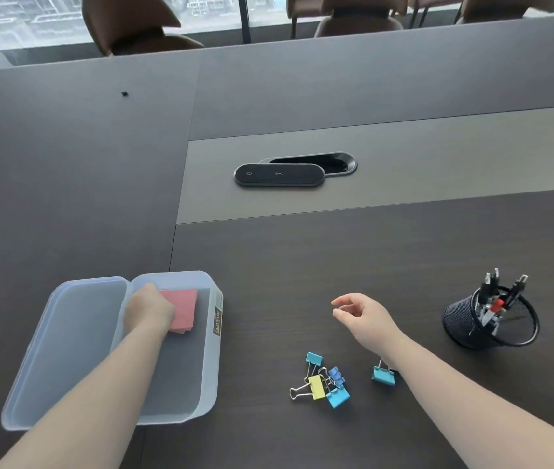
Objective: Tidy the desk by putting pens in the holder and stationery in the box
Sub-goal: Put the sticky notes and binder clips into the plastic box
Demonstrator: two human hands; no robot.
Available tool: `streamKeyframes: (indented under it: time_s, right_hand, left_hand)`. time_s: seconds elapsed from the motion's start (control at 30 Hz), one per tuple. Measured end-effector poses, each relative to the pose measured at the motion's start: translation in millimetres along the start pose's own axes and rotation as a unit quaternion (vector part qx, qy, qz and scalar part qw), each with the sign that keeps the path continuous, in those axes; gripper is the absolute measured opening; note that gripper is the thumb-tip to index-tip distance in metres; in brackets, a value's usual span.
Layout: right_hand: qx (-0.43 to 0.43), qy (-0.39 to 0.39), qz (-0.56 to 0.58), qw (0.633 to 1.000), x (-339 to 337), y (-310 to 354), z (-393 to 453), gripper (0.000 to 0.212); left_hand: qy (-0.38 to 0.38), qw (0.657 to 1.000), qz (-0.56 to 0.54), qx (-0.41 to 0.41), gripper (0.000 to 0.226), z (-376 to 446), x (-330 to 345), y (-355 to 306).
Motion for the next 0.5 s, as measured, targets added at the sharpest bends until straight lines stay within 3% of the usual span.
streamKeyframes:
  time_s: [0.23, 0.37, 0.5]
  right_hand:
    - [-0.023, 0.013, -0.027, 0.999, -1.0, 11.1, -7.6, 0.01]
    - [-0.038, 0.021, -0.064, 0.997, -0.9, 14.1, -15.0, 0.017]
    - [-0.021, 0.009, -0.151, 0.988, -11.8, -5.9, -23.5, 0.017]
  left_hand:
    - [-0.04, 0.999, -0.006, 0.029, 0.023, -33.1, -29.1, -14.8]
    - [-0.087, 0.987, -0.002, 0.133, 0.027, -76.1, -39.7, -54.7]
    - [-0.039, 0.969, -0.001, 0.246, 0.026, -119.2, -15.9, -95.3]
Point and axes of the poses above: each hand's wrist, its own z-axis towards the middle knuckle, its own x-axis out of the palm, y = z × x, the point moved 6 cm from there along z, towards the middle knuckle, and after that the axes turned 1 degree about x, right-handed, at the moved point
